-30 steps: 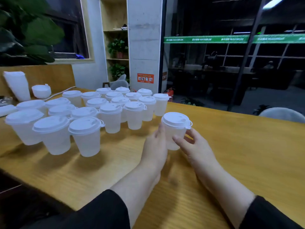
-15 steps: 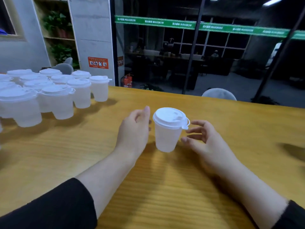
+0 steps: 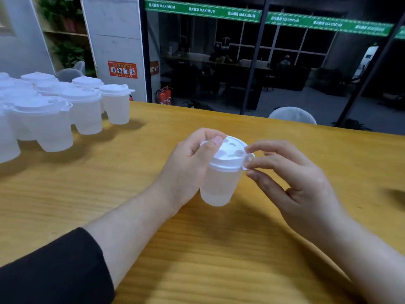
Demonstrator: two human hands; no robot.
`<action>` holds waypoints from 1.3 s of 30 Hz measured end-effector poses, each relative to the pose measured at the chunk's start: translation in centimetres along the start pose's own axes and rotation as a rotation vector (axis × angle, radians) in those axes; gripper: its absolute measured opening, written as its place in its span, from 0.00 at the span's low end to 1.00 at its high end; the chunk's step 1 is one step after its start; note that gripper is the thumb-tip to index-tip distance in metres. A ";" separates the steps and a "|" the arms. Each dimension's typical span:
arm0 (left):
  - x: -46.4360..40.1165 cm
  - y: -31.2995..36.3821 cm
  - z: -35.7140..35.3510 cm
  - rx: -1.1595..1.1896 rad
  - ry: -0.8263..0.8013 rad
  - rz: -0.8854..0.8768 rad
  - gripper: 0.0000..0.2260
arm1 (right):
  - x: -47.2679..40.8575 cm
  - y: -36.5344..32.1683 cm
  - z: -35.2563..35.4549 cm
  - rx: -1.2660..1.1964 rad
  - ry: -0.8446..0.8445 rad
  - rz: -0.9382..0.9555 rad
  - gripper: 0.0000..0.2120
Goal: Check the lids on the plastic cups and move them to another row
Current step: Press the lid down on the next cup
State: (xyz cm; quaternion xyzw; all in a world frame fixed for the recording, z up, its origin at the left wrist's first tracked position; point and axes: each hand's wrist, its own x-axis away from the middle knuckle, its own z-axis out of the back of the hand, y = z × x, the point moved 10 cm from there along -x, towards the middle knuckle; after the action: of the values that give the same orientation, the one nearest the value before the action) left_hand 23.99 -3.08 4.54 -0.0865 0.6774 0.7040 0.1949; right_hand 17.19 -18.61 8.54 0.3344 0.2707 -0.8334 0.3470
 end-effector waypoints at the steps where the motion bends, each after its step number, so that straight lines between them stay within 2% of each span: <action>1: 0.0 0.0 0.1 -0.006 0.003 0.004 0.12 | -0.1 -0.1 0.3 -0.015 0.031 -0.017 0.08; 5: 0.0 -0.1 -0.3 -0.050 -0.040 0.006 0.12 | -0.2 -0.1 2.3 -0.026 0.217 -0.126 0.03; 7: 0.0 0.0 -0.6 -0.068 -0.060 -0.007 0.12 | -0.3 -0.5 2.4 0.029 0.248 -0.126 0.04; 18: 0.3 0.4 -0.7 -0.106 -0.058 -0.006 0.13 | -0.4 -1.3 1.5 0.192 0.035 -0.034 0.11; 32: 0.5 0.7 -0.5 -0.133 -0.060 -0.007 0.15 | -0.8 -1.8 1.3 0.338 -0.090 -0.117 0.14; 37: 0.4 0.9 -0.4 -0.160 -0.041 -0.026 0.16 | -0.6 -1.3 1.1 0.259 -0.093 -0.153 0.16; 39: 0.4 0.9 -0.1 -0.138 0.003 -0.019 0.21 | -0.3 -0.9 0.6 0.184 -0.081 -0.223 0.22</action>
State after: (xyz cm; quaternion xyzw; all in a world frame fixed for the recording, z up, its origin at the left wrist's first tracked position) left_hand 23.22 -3.10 5.17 -0.1072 0.6267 0.7471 0.1938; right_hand 16.47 -18.39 9.34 0.2986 0.2145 -0.9009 0.2307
